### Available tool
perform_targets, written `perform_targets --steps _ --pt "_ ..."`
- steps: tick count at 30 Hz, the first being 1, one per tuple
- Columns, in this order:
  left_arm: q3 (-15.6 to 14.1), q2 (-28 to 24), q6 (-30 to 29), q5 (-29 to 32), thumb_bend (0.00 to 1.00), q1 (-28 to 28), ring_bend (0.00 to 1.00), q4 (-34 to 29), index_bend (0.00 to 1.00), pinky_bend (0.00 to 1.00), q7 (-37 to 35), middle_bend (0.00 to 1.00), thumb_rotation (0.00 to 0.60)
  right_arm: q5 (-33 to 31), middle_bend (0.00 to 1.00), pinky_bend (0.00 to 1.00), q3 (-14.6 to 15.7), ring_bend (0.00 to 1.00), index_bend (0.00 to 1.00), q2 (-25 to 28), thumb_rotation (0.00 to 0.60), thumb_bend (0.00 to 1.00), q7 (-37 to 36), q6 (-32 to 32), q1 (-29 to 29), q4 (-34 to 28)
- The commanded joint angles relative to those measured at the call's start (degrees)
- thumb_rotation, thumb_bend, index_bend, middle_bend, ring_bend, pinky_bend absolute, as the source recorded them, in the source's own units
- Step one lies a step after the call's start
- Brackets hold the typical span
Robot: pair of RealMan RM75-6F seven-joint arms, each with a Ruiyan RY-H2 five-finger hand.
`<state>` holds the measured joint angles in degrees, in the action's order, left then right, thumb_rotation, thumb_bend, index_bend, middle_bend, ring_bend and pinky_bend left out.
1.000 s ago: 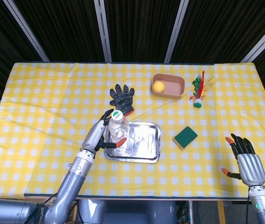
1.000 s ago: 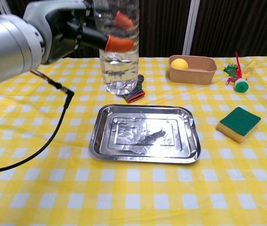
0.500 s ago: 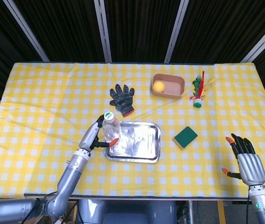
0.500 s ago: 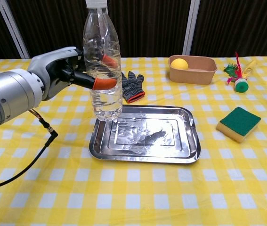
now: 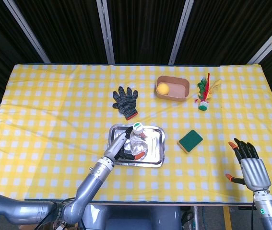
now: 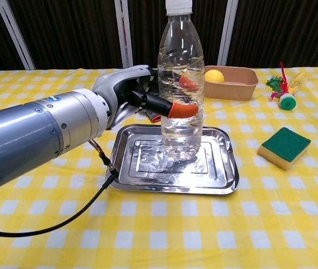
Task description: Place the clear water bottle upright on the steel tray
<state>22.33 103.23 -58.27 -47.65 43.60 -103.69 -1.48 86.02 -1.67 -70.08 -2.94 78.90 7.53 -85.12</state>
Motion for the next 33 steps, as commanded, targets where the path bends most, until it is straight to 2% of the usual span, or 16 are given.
perform_targets --steps 1,7,11,14,18,22,25,28,33 --pt "-0.51 -4.09 -3.25 -0.78 0.44 -3.19 0.0 -5.36 0.5 0.0 -0.42 0.43 0.6 0.16 0.0 0.0 -0.04 0.0 0.11 0.56 0.6 0.05 -0.86 0.83 -0.44 -0.33" --pt "-3.33 -16.81 -4.76 -5.48 0.44 -11.46 0.0 -10.15 0.5 0.0 -5.93 0.43 0.6 1.04 0.0 0.0 0.28 0.0 0.11 1.08 0.6 0.05 -1.12 1.86 -0.9 -1.46" --pt "-4.03 -21.45 -3.55 -8.36 0.44 -14.71 0.0 -9.06 0.5 0.0 -11.84 0.43 0.6 0.85 0.0 0.0 0.37 0.0 0.11 1.04 0.6 0.05 -0.86 1.27 -0.73 -1.59" --pt "-4.44 -20.62 -2.69 -9.09 0.44 -14.99 0.0 -6.75 0.5 0.0 -14.25 0.43 0.6 0.6 0.0 0.0 0.19 0.0 0.11 1.03 0.6 0.05 -0.85 1.24 -0.72 -1.5" --pt "-4.35 -16.42 -0.31 -8.25 0.44 -12.65 0.0 -5.25 0.5 0.0 -14.71 0.43 0.6 0.33 0.0 0.0 0.05 0.0 0.11 1.07 0.6 0.05 -1.08 1.22 -0.75 -1.21" --pt "-5.12 -8.07 0.58 -6.12 0.44 -8.2 0.0 -3.19 0.5 0.0 -9.87 0.43 0.6 0.06 0.0 0.0 -0.17 0.0 0.11 1.3 0.6 0.05 -1.47 1.23 -0.75 -0.96" --pt "-5.07 -4.38 -0.67 -4.71 0.44 -6.52 0.0 -3.19 0.5 0.0 -6.68 0.43 0.6 -0.2 0.0 0.0 -0.21 0.0 0.11 1.36 0.6 0.05 -1.71 1.06 -0.78 -0.7" --pt "-4.95 -5.47 -3.02 -5.04 0.44 -6.99 0.0 -4.97 0.5 0.0 -4.35 0.43 0.6 -0.07 0.0 0.0 -0.2 0.0 0.11 1.48 0.6 0.05 -2.06 1.17 -0.83 -0.69" --pt "-4.91 -14.47 -5.81 -5.8 0.44 -11.43 0.0 -9.13 0.5 0.0 -5.21 0.43 0.6 0.54 0.0 0.0 -0.01 0.0 0.11 1.57 0.6 0.05 -2.17 1.6 -0.95 -1.22"
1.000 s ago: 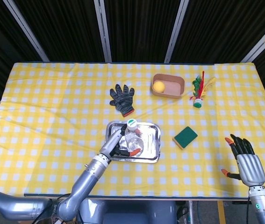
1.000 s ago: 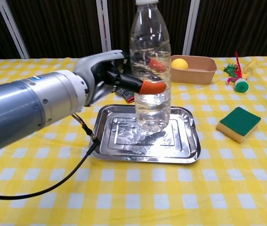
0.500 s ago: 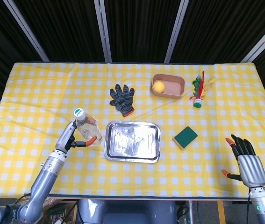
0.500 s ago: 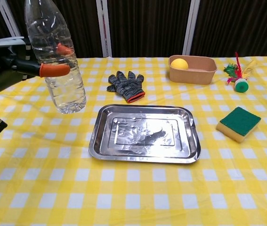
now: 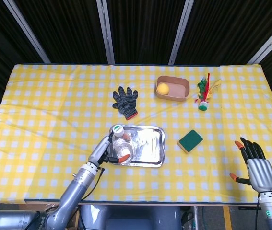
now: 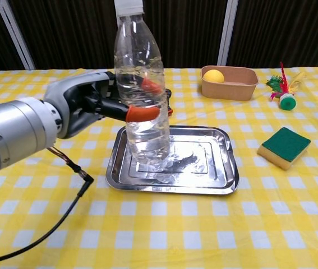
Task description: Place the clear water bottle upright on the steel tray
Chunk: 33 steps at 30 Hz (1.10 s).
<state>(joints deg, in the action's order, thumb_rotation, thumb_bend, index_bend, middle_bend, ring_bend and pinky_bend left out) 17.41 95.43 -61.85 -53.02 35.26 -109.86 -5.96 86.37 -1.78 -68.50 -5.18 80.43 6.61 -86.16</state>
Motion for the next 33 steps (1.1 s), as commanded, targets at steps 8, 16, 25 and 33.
perform_targets --steps 8,16,25,33 --pt "0.79 -11.67 2.15 0.37 0.44 -4.54 0.0 -0.19 0.5 0.0 -6.43 0.43 0.6 0.24 0.0 0.0 0.35 0.0 0.11 -0.52 0.6 0.05 1.33 -0.56 0.19 -0.71" --pt "0.45 -2.56 1.27 0.46 0.44 0.02 0.0 4.2 0.51 0.0 -1.18 0.43 0.6 -1.17 0.0 0.0 -0.31 0.0 0.11 -0.36 0.6 0.05 0.05 -1.07 0.24 0.15" --pt "4.05 5.79 -2.97 5.29 0.44 4.88 0.0 7.87 0.51 0.0 6.61 0.43 0.6 -1.35 0.0 0.0 -0.51 0.0 0.11 -0.46 0.6 0.05 -2.15 -1.99 0.7 1.27" --pt "4.95 11.62 -4.99 3.21 0.44 8.21 0.0 16.31 0.52 0.0 10.04 0.44 0.6 -1.14 0.0 0.0 -0.56 0.0 0.11 -0.43 0.6 0.05 -3.16 -2.13 0.9 1.32"
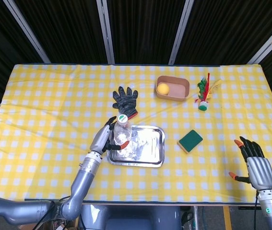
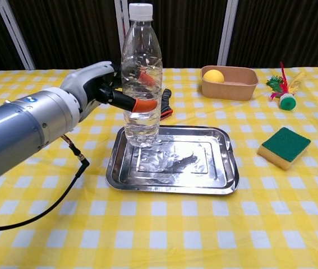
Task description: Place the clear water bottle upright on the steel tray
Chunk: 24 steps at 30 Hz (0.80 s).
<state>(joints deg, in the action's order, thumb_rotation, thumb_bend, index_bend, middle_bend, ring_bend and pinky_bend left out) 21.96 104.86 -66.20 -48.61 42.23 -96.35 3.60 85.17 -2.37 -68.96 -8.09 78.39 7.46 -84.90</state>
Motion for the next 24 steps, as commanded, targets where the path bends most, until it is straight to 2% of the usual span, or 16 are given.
perform_targets --steps 1,12,24 --pt "0.29 2.75 -0.37 -1.65 0.44 1.47 0.0 3.9 0.52 0.0 0.26 0.44 0.6 0.05 0.0 0.0 0.03 0.0 0.11 0.05 0.6 0.05 -0.38 -0.14 0.07 0.1" --pt "-0.56 8.69 3.68 -5.16 0.44 3.47 0.0 13.24 0.53 0.0 -4.08 0.45 0.6 -0.58 0.0 0.0 -0.29 0.0 0.11 0.18 0.6 0.05 -1.8 -0.63 0.25 0.93" --pt "-2.27 10.69 6.83 -6.61 0.43 3.06 0.0 16.5 0.51 0.02 -5.63 0.43 0.6 -0.33 0.0 0.0 -0.22 0.0 0.11 0.59 0.6 0.05 -2.44 -0.28 0.1 0.59"
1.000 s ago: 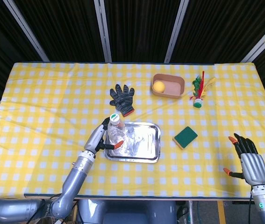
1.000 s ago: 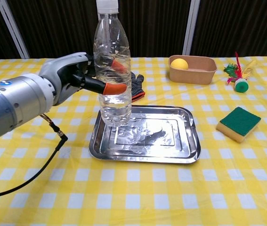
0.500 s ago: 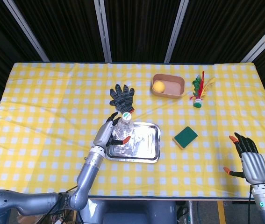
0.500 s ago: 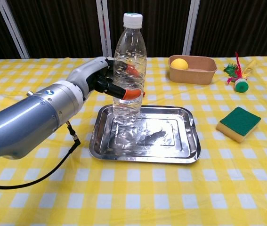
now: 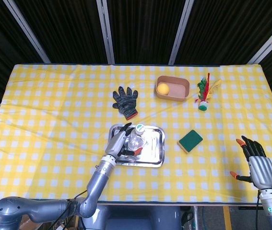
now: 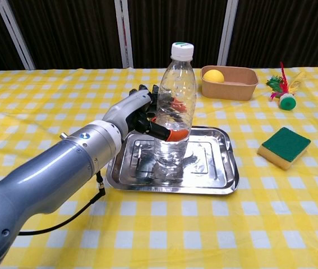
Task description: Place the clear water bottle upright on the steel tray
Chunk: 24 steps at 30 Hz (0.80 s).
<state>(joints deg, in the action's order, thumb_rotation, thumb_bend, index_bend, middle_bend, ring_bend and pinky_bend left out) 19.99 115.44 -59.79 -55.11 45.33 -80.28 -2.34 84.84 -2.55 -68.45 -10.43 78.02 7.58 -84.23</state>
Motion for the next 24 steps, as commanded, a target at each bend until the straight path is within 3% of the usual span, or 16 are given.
perform_targets --steps 1,6,12,15,20,24 --pt "-0.5 0.19 0.62 -0.14 0.42 -0.04 0.0 0.77 0.51 0.02 0.63 0.43 0.6 0.02 0.0 0.0 -0.04 0.0 0.11 0.15 0.6 0.05 -0.21 0.14 -0.05 -0.13" --pt "-1.37 -0.34 1.98 0.03 0.37 -0.33 0.0 1.2 0.43 0.02 1.91 0.35 0.6 0.04 0.0 0.0 0.16 0.0 0.11 0.53 0.6 0.05 -0.52 -0.13 -0.08 -0.52" --pt "-2.07 -2.19 3.69 0.28 0.28 -0.95 0.0 -0.73 0.25 0.0 2.78 0.13 0.6 -0.33 0.0 0.0 0.27 0.0 0.11 1.0 0.6 0.05 -0.2 -0.76 0.01 -1.26" --pt "-2.53 -4.03 4.47 -0.83 0.22 -1.66 0.0 -2.92 0.17 0.0 1.74 0.09 0.6 -0.29 0.0 0.0 0.25 0.0 0.11 1.07 0.6 0.05 -0.1 -0.63 -0.02 -1.49" --pt "-3.32 -7.0 4.05 -2.9 0.21 -2.96 0.0 -6.04 0.13 0.0 1.0 0.04 0.6 -0.34 0.0 0.0 0.29 0.0 0.11 0.95 0.6 0.05 0.14 -0.79 0.02 -1.55" --pt "-3.87 -12.04 3.97 -3.81 0.19 -5.3 0.0 -11.55 0.07 0.0 -0.94 0.0 0.6 -0.37 0.0 0.0 0.34 0.0 0.11 0.94 0.6 0.05 1.17 -0.81 0.04 -2.2"
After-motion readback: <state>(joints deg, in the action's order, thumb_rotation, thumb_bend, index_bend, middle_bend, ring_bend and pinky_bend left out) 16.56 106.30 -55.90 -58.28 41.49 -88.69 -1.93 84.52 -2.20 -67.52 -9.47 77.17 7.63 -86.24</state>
